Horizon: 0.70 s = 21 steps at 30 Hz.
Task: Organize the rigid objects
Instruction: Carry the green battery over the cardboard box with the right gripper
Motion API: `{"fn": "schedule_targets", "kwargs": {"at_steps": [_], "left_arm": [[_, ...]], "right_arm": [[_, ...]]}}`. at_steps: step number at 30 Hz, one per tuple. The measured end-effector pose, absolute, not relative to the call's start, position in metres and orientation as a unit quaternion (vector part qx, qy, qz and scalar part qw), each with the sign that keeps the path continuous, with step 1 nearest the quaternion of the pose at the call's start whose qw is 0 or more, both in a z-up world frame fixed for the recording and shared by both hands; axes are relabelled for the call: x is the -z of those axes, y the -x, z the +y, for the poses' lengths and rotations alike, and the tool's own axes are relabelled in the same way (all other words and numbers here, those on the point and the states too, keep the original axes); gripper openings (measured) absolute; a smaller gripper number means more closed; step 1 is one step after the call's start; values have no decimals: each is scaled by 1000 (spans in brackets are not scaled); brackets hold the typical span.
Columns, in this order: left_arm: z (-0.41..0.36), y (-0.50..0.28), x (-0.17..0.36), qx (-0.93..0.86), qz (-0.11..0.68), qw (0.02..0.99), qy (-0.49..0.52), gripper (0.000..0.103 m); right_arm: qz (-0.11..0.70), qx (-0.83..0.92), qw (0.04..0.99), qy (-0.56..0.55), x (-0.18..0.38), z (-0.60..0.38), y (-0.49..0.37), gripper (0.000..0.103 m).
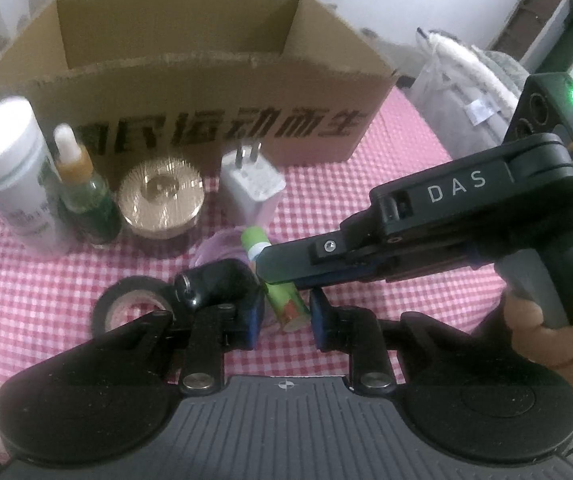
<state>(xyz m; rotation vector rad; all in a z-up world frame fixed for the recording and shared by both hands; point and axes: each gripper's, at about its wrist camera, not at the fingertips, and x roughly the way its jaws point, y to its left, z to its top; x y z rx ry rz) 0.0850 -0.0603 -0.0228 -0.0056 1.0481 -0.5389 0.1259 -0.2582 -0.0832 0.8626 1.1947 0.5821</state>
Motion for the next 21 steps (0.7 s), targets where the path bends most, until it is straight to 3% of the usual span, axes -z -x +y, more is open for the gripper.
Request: {"fn": "schedule_targets", "kwargs": {"at_steps": [13, 21], "left_arm": [[-32, -110, -57, 231, 400, 886, 35, 23], [-14, -177, -60, 187, 416, 888, 63, 23]], "right_arm": [[453, -343, 754, -330, -18, -230, -176, 24], [477, -362, 738, -311, -23, -202, -266, 24]]}}
